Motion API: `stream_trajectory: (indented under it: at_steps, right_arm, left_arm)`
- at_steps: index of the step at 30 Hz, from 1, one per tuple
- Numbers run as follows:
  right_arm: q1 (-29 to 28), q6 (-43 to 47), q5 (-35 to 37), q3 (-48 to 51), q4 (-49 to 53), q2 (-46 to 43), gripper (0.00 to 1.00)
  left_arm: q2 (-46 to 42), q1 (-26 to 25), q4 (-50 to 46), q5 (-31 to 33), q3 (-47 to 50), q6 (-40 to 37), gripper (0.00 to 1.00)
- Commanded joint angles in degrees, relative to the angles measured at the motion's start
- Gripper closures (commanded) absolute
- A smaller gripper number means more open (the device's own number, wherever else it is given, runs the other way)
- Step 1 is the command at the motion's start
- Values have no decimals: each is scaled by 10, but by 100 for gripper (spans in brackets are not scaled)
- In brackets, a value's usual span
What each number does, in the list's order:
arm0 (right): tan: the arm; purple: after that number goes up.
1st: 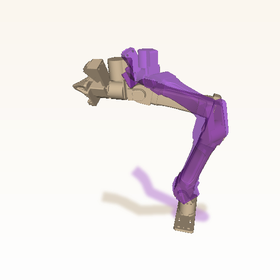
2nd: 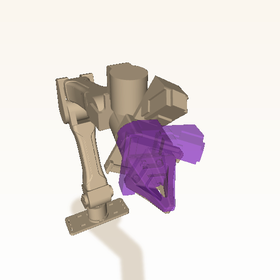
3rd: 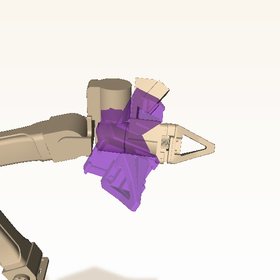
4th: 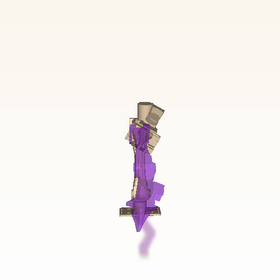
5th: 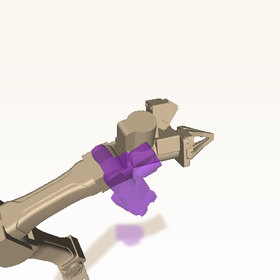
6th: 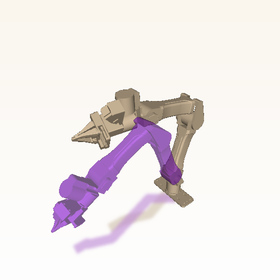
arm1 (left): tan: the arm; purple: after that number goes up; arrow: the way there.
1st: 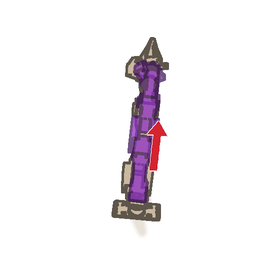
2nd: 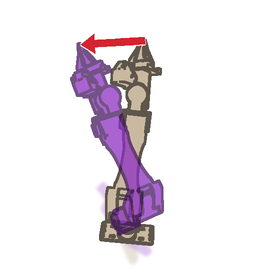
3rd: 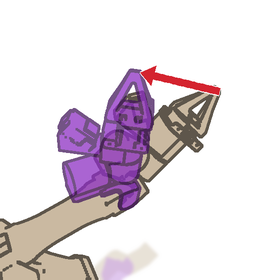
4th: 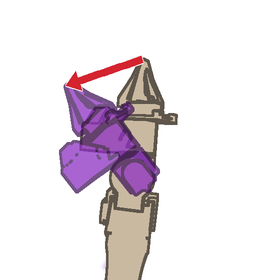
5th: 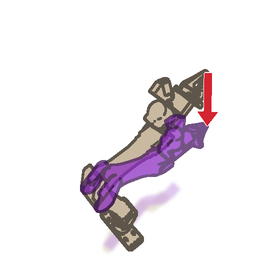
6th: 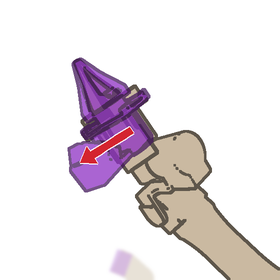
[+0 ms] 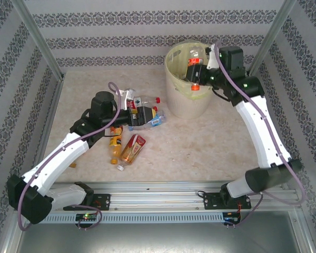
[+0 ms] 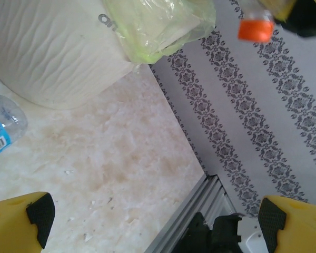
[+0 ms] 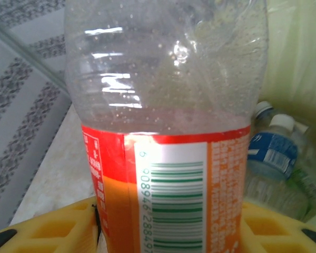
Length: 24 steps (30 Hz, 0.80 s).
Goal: Put the plastic bottles in the bin
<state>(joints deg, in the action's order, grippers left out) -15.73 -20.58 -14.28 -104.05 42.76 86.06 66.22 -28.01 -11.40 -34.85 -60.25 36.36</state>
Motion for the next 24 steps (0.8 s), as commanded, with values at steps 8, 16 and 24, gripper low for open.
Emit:
stream_trajectory:
  at_steps: [8, 16, 24]
  right_arm:
    - [20, 31, 67, -189, 67, 152, 49]
    - [20, 37, 83, -294, 106, 267, 49]
    - [12, 31, 88, -293, 112, 295, 43]
  left_arm:
    - [-59, -4, -58, 30, 53, -65, 0]
    - [-92, -8, -67, 65, 81, -53, 0]
    - [-112, -9, -114, 105, 78, -78, 0]
